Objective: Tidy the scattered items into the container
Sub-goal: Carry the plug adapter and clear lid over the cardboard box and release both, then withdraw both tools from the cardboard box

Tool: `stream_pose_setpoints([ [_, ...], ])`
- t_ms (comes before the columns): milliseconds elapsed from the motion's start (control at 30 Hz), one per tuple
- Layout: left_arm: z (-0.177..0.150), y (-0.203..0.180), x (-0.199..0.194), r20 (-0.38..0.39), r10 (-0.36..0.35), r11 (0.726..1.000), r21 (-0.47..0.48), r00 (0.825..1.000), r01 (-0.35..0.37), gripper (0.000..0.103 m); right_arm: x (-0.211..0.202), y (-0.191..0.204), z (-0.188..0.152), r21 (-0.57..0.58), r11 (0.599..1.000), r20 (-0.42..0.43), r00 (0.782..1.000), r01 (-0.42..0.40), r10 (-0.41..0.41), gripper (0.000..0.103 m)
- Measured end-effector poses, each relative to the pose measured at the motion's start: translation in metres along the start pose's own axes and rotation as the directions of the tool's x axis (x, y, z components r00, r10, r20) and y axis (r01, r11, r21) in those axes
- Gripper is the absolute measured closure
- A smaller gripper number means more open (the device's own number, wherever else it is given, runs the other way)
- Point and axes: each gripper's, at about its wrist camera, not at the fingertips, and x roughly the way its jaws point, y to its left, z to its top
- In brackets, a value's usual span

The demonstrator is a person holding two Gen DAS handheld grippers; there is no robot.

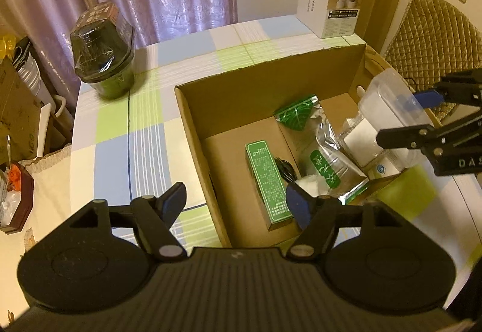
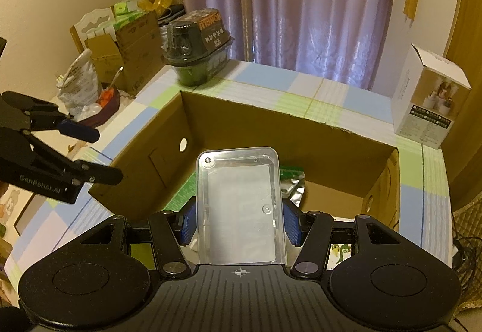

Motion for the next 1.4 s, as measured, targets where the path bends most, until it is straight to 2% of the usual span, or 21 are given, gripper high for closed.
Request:
stream_pose_setpoints([
  [467,-0.007,-0.004,0.003,-0.005,-0.025,1.000,-0.004,1.000,0.024,0.033,0.012,0.004,0.003,0.006,1.000,-0.005,1.000,-0.002,0.002,0.044],
  [667,-0.008,-0.004,0.006,-0.006,-0.027,1.000,-0.004,1.000,0.027,0.033,0.016,0.005,0.008,0.019,1.000,0.030,0.999,0.017,-0.018,0.043],
  [700,-0.008,-0.004,0.006,-0.006,-0.027,1.000,-0.005,1.000,0.027,0.033,0.017,0.005,0.008,0.022,1.000,0.039,0.999,0.013,-0.014,0.036],
  [733,-0.008,-0.005,0.006,-0.008,-0.028,1.000,-0.005,1.000,0.028,0.033,0.017,0.005,0.008,0.029,1.000,0.049,0.999,0.013,-0.014,0.013],
  [767,-0.009,-0.005,0.006,-0.008,-0.029,1.000,-0.005,1.000,0.029,0.033,0.016,0.004,0.008,0.035,0.999,0.071,0.997,0.019,-0.021,0.006],
  [1333,-0.029,-0.008,-0.005,-0.006,-0.035,0.999,-0.026,0.999,0.035,0.029,-0.016,-0.018,-0.023,0.132,0.990,0.062,0.996,0.059,-0.068,0.005],
  [1400,-0.030,-0.010,-0.009,-0.005,-0.034,0.999,-0.025,0.999,0.034,0.025,-0.022,-0.016,-0.026,0.137,0.989,0.064,0.996,0.059,-0.068,0.005],
])
